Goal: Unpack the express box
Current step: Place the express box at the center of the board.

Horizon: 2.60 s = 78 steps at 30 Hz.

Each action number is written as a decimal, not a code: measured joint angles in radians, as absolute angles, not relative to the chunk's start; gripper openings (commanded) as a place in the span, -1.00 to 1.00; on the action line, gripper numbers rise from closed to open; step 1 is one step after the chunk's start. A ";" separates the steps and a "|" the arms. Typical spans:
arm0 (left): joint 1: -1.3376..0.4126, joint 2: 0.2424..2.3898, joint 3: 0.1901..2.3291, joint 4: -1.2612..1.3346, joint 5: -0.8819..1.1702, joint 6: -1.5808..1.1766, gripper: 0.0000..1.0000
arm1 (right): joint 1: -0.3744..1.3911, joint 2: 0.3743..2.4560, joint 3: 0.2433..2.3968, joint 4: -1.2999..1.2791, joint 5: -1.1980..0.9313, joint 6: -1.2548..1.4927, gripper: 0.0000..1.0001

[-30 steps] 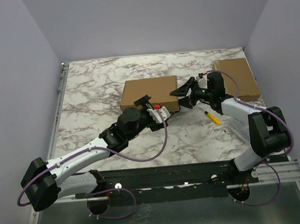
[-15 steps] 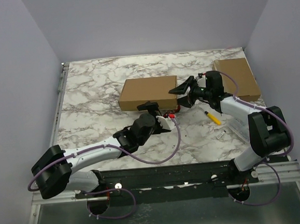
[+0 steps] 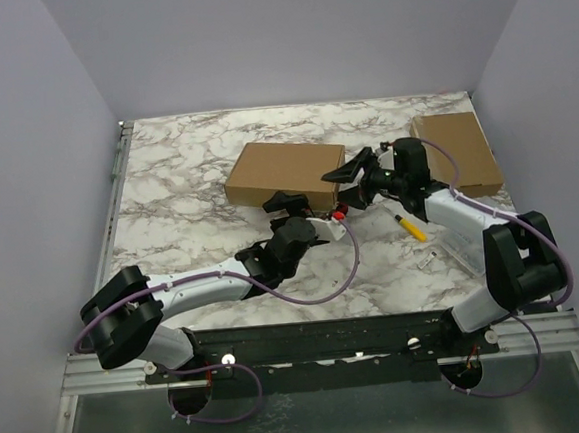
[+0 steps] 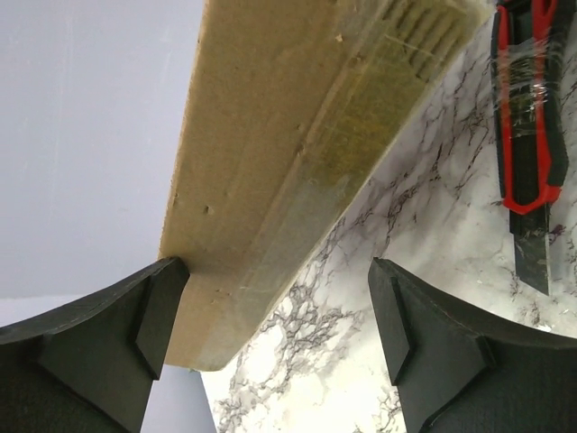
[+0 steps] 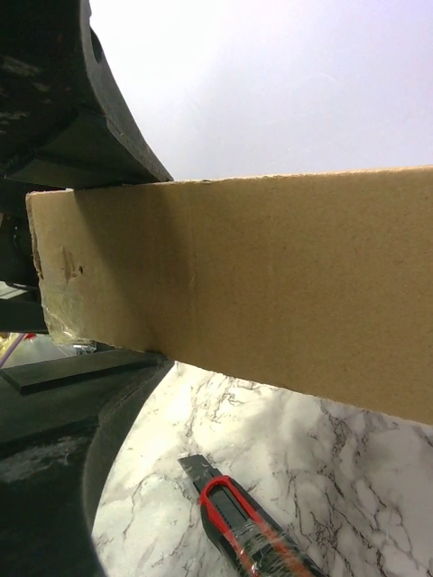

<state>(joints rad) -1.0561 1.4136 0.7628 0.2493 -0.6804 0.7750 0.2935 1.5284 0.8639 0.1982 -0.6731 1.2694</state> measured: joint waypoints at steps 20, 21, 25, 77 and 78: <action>-1.054 1.261 0.719 0.220 -0.631 0.785 0.98 | 0.342 1.483 0.852 0.148 -0.664 1.257 -0.41; -1.048 1.194 0.691 0.219 -0.609 0.779 0.98 | 0.342 1.482 0.857 0.139 -0.667 1.248 -0.42; -1.005 1.010 0.622 0.300 -0.492 0.767 0.98 | 0.345 1.483 0.867 0.099 -0.668 1.231 -0.42; -0.931 1.242 0.784 0.215 -0.501 0.574 -0.20 | 0.307 1.242 1.115 -0.278 -0.484 0.920 1.00; -0.907 1.231 0.793 0.209 -0.471 0.527 -0.17 | 0.287 1.228 1.142 -0.313 -0.446 0.882 1.00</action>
